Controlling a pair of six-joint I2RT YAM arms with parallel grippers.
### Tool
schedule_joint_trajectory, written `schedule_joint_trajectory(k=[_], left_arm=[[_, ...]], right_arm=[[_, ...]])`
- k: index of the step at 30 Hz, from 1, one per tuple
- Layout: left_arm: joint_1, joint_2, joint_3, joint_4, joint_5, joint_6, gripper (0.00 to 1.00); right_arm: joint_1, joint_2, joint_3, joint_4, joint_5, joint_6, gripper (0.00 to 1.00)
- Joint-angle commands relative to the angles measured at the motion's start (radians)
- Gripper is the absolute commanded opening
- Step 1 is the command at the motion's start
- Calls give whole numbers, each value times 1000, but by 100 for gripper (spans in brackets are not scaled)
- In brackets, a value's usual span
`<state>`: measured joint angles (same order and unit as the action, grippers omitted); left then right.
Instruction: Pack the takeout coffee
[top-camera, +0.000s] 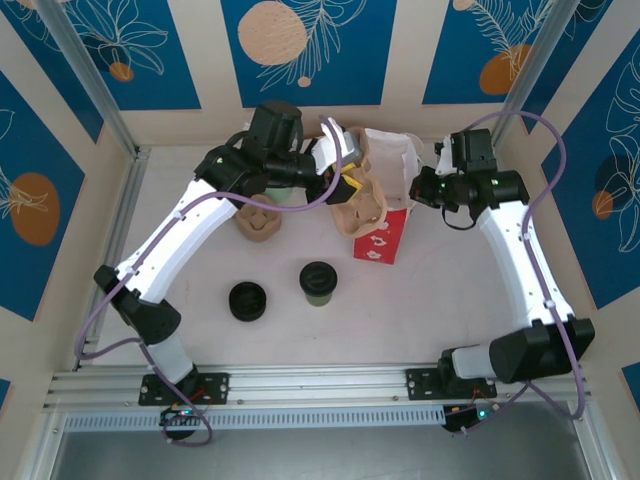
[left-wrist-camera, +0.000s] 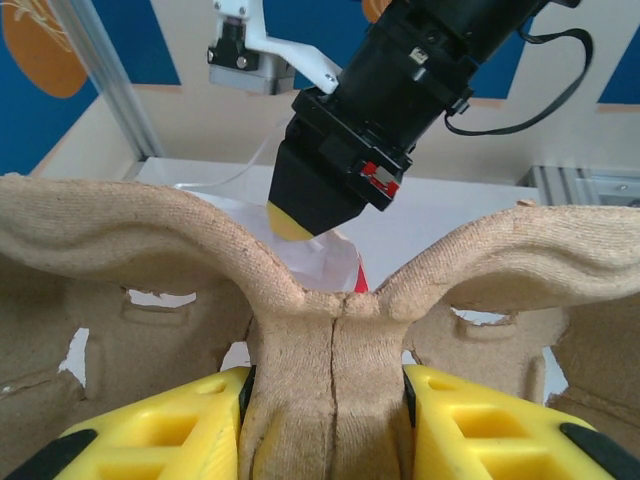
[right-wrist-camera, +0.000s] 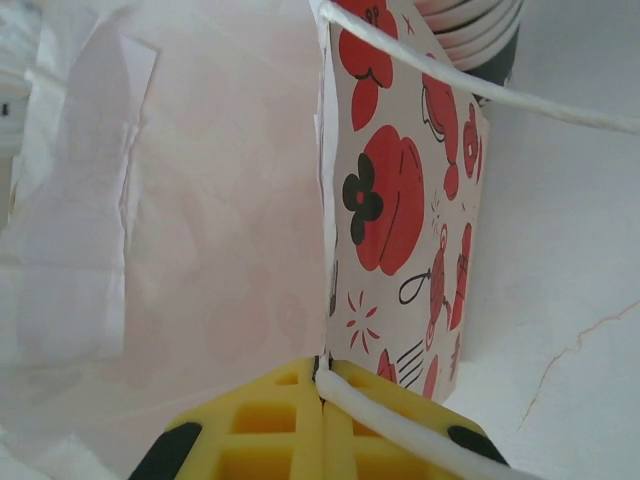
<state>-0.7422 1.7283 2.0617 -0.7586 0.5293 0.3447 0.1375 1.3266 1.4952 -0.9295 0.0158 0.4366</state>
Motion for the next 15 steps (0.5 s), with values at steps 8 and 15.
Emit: schedule_joint_trajectory(k=[8, 15], left_arm=[[-28, 36, 37, -16, 148, -124, 38], [-38, 50, 10, 22, 264, -207, 38]], right_arm=[[63, -204, -99, -114, 80, -159, 0], [82, -308, -174, -146, 90, -199, 0]])
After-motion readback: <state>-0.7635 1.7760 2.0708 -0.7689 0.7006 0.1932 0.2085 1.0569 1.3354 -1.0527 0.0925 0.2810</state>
